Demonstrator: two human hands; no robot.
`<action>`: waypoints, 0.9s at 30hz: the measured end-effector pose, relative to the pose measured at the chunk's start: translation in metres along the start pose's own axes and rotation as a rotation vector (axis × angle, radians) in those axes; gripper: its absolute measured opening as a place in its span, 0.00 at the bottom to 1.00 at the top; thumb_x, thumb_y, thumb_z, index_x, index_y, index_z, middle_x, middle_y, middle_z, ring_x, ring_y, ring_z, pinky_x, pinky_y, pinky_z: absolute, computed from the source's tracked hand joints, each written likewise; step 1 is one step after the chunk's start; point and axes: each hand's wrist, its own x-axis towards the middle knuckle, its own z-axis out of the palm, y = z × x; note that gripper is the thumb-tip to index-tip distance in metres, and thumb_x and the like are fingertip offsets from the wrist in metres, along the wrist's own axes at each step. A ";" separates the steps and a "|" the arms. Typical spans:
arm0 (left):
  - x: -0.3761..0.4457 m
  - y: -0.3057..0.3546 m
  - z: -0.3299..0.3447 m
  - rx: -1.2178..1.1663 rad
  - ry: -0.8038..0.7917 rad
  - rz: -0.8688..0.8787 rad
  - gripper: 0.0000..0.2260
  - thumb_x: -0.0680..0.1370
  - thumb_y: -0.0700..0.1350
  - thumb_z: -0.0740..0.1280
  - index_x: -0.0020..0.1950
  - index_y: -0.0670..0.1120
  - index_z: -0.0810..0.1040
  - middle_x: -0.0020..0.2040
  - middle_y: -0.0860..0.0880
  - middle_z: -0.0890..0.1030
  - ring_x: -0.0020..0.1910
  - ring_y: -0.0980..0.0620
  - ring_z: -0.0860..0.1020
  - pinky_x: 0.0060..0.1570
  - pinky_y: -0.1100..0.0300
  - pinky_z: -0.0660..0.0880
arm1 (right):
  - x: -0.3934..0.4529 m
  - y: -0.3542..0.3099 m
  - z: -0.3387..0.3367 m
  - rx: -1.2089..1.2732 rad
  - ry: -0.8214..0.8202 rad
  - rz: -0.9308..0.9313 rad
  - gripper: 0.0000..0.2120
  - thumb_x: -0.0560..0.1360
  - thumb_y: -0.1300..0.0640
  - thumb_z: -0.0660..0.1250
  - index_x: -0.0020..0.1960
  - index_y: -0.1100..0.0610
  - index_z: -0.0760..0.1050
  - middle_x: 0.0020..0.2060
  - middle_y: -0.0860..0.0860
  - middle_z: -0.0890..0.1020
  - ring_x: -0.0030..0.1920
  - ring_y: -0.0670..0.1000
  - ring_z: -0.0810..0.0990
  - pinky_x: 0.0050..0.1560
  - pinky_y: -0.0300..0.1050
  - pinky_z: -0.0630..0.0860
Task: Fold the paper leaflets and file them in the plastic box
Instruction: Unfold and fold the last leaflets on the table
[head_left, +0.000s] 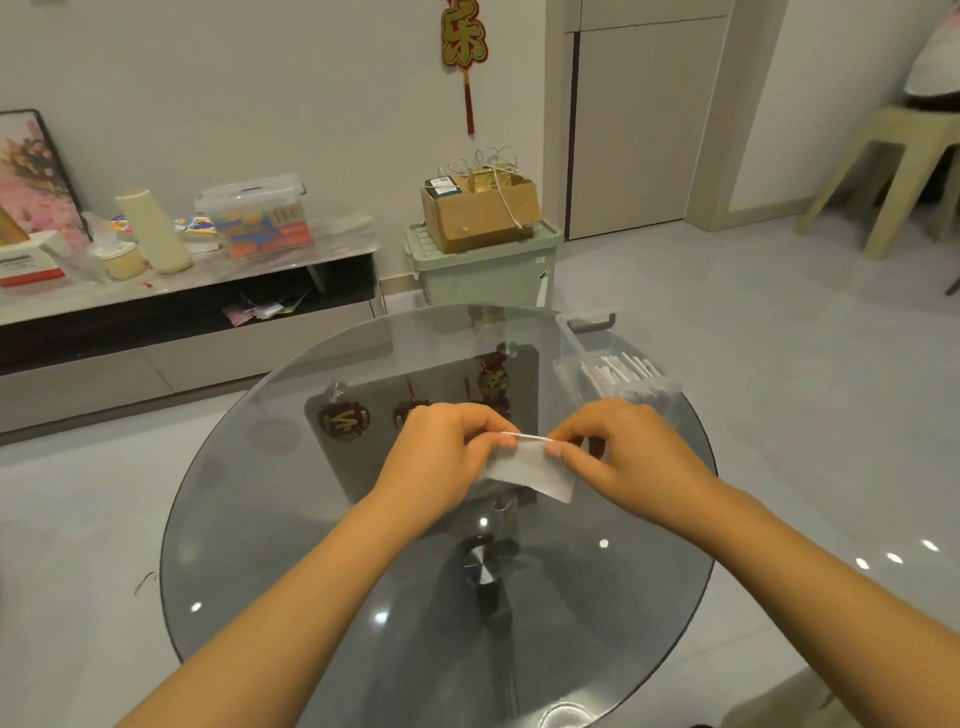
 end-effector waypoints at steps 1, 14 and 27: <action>0.011 0.004 0.002 -0.003 -0.011 0.010 0.06 0.75 0.43 0.69 0.43 0.52 0.85 0.35 0.61 0.80 0.41 0.68 0.76 0.39 0.77 0.68 | 0.004 0.005 -0.007 -0.005 0.010 0.019 0.09 0.77 0.52 0.64 0.51 0.50 0.82 0.33 0.33 0.71 0.37 0.37 0.72 0.36 0.29 0.66; 0.116 0.029 0.048 -0.171 0.006 0.127 0.14 0.76 0.44 0.69 0.61 0.50 0.74 0.51 0.55 0.77 0.48 0.61 0.75 0.52 0.68 0.72 | 0.044 0.066 -0.052 -0.003 0.384 0.387 0.08 0.76 0.55 0.65 0.45 0.55 0.82 0.34 0.48 0.80 0.35 0.45 0.76 0.35 0.35 0.68; 0.161 0.029 0.100 0.370 -0.409 0.636 0.30 0.71 0.53 0.41 0.61 0.50 0.76 0.59 0.55 0.77 0.55 0.53 0.71 0.54 0.55 0.62 | 0.053 0.101 -0.050 -0.181 0.481 0.495 0.11 0.75 0.60 0.62 0.55 0.56 0.80 0.43 0.54 0.78 0.41 0.51 0.73 0.41 0.42 0.69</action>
